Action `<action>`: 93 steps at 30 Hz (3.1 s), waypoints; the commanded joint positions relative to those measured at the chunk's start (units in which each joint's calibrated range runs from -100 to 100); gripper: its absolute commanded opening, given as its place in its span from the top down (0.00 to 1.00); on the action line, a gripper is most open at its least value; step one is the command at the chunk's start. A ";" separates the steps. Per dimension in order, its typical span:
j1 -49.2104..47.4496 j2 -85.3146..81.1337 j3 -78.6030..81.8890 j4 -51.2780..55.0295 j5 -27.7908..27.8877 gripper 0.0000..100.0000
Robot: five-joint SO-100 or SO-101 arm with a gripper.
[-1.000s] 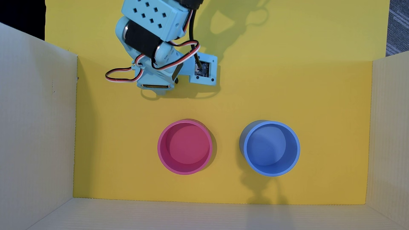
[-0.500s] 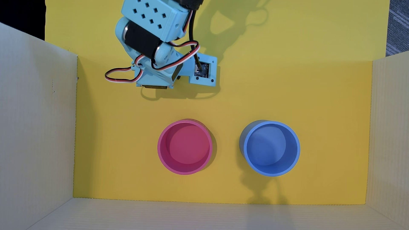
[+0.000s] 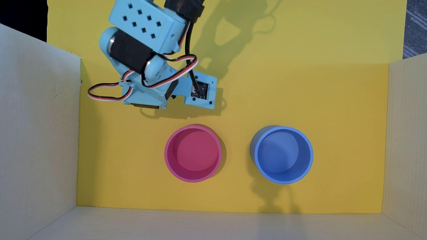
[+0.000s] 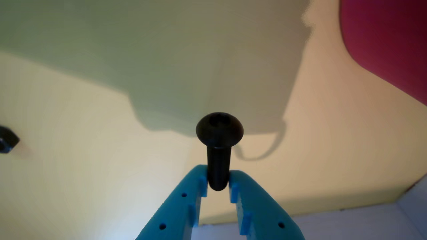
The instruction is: Pick up the bolt and place it in the pink box
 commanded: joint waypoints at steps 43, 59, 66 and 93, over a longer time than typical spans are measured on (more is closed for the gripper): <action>-12.28 20.45 -55.20 18.21 -8.32 0.90; -14.19 14.98 -57.37 29.11 -9.10 0.99; -15.22 4.04 -49.87 30.39 -9.15 0.98; -26.63 -67.85 48.64 -19.88 -10.14 0.99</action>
